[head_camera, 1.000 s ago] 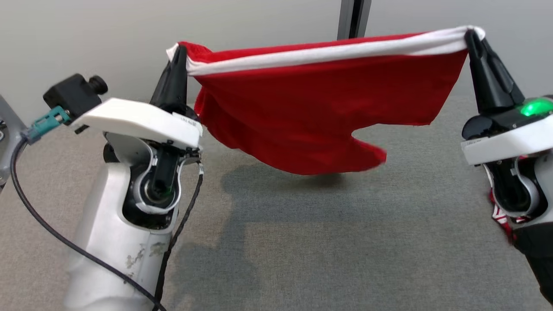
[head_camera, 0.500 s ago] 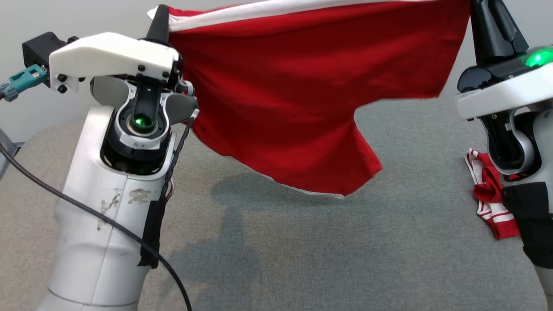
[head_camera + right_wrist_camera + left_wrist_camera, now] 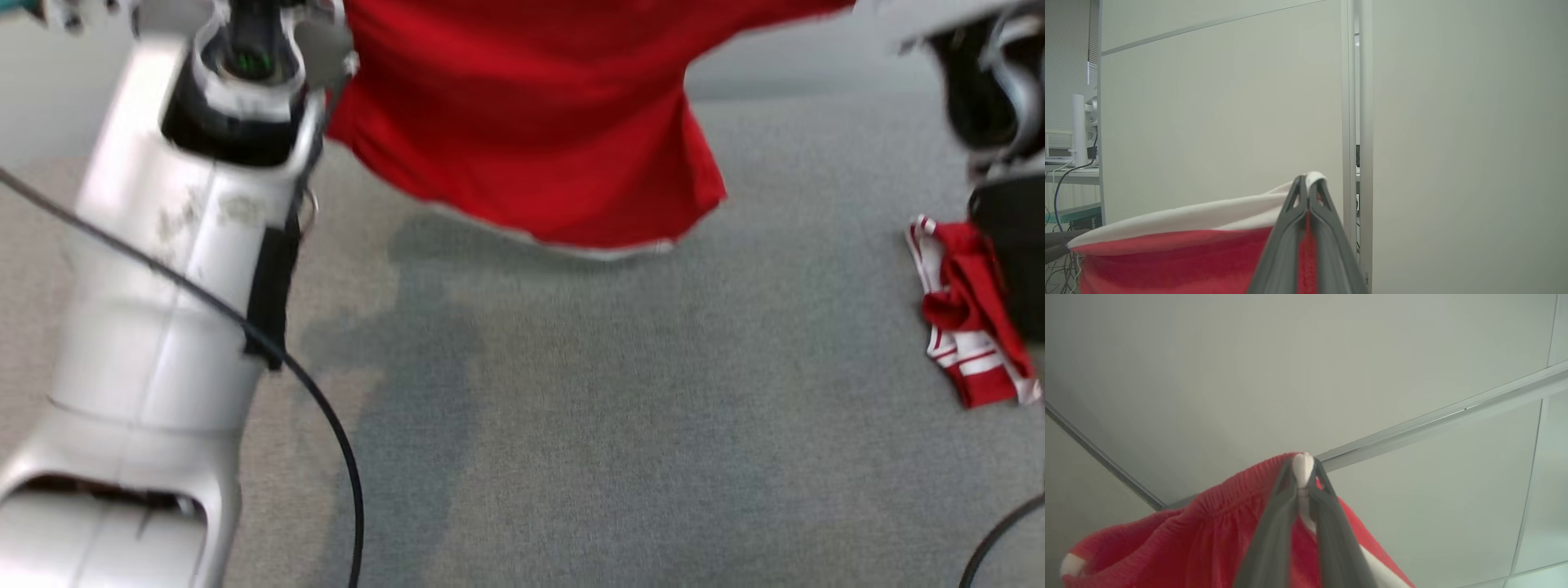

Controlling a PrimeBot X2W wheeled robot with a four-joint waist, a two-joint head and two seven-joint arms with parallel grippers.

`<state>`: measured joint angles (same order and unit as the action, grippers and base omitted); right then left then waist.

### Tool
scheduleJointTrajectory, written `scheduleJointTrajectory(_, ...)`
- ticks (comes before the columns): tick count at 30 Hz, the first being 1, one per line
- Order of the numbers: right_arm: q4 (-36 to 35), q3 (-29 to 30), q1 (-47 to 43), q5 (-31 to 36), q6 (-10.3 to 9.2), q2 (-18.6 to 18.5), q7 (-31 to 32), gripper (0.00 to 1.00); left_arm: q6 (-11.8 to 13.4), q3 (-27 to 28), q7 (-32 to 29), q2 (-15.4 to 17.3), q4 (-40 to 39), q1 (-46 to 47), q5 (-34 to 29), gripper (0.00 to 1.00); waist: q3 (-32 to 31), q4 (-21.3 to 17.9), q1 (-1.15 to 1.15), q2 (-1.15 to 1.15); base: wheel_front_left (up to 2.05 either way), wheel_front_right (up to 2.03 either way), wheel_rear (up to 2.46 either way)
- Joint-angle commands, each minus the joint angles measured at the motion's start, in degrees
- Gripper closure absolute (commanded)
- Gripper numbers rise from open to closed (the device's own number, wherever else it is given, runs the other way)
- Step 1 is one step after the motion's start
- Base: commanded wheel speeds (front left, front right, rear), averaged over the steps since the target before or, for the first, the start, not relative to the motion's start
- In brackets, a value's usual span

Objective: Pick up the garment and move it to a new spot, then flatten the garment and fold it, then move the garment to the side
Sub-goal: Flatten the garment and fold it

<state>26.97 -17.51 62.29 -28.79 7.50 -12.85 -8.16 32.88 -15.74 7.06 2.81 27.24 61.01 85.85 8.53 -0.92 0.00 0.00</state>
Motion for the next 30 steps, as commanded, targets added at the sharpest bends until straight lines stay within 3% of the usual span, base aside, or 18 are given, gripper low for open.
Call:
scheduleJointTrajectory(1,1.8,0.1,3.6,-0.7,-0.02,-0.4,-0.4,1.0,-0.7,0.0,-0.1,0.3,1.6,4.0,-0.6,1.0,5.7,-0.9,0.0,0.0,0.0,0.0,0.0)
scheduleJointTrajectory(5,7.9,-0.5,13.9,-1.9,-0.02,0.0,-1.5,1.0,-2.0,-0.1,1.5,0.3,7.9,14.5,-2.4,1.0,12.6,-1.8,0.0,0.0,0.0,0.0,0.0)
scheduleJointTrajectory(7,13.3,2.5,21.5,-6.5,-0.02,1.3,-1.2,1.0,-4.9,-1.4,3.6,0.4,12.3,23.2,-4.8,1.0,17.3,-1.9,0.0,0.0,0.0,0.0,0.0)
scheduleJointTrajectory(15,22.8,0.5,33.6,-6.1,-0.04,1.6,-6.5,1.0,-12.1,-1.2,7.4,0.4,21.7,36.3,-0.8,1.0,26.2,-2.8,0.0,0.0,0.0,0.0,0.0)
scheduleJointTrajectory(19,24.5,2.7,33.0,-8.6,-0.04,2.9,-7.2,1.0,-16.5,-2.5,8.1,0.5,24.5,36.9,2.4,1.0,29.5,-2.5,0.0,0.0,0.0,0.0,0.0)
scheduleJointTrajectory(20,24.5,2.7,33.0,-8.6,-0.04,2.9,-7.2,1.0,-16.5,-2.5,8.1,0.5,24.5,36.9,2.4,1.0,29.5,-2.5,0.0,0.0,0.0,0.0,0.0)
scheduleJointTrajectory(24,24.3,1.4,28.6,-8.1,-0.03,3.5,-7.2,1.0,-20.7,-3.0,8.2,0.4,27.5,34.9,3.4,1.0,31.2,-2.3,0.0,0.0,0.0,0.0,0.0)
scheduleJointTrajectory(30,26.4,-1.2,23.0,-10.5,-0.04,4.2,-7.2,1.0,-22.3,-4.4,8.2,0.4,32.8,29.5,5.1,1.0,32.0,-2.2,0.0,0.0,0.0,0.0,0.0)
